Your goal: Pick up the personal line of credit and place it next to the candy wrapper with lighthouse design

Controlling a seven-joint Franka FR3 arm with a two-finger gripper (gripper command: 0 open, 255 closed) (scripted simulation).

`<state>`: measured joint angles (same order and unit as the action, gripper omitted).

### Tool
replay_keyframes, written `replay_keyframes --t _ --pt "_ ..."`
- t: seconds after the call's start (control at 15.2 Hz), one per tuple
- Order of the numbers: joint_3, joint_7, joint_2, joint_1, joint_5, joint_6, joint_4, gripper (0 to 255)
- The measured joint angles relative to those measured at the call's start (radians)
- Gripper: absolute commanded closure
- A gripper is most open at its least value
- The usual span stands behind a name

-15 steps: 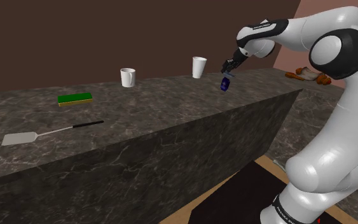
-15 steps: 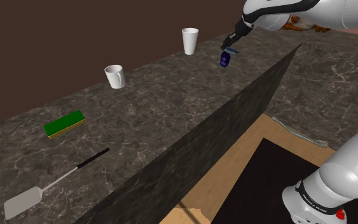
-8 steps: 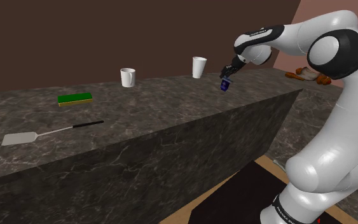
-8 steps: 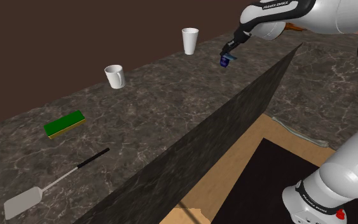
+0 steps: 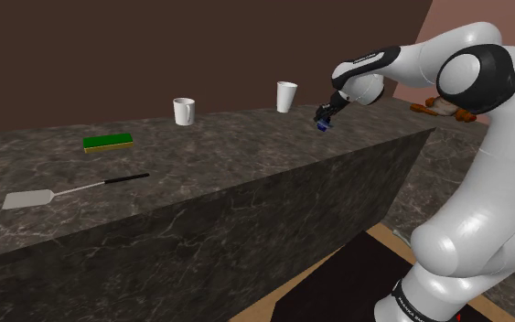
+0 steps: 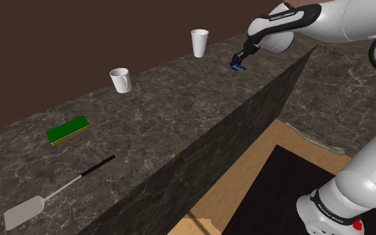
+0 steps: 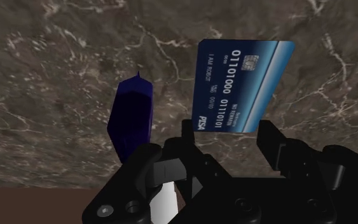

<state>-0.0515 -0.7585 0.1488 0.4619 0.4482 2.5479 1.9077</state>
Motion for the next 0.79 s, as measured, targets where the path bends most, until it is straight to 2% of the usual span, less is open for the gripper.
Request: replay_keyframes --t 0.79 --pt "0.024 -0.09 0.06 0.008 0.083 0.116 0.063 255"
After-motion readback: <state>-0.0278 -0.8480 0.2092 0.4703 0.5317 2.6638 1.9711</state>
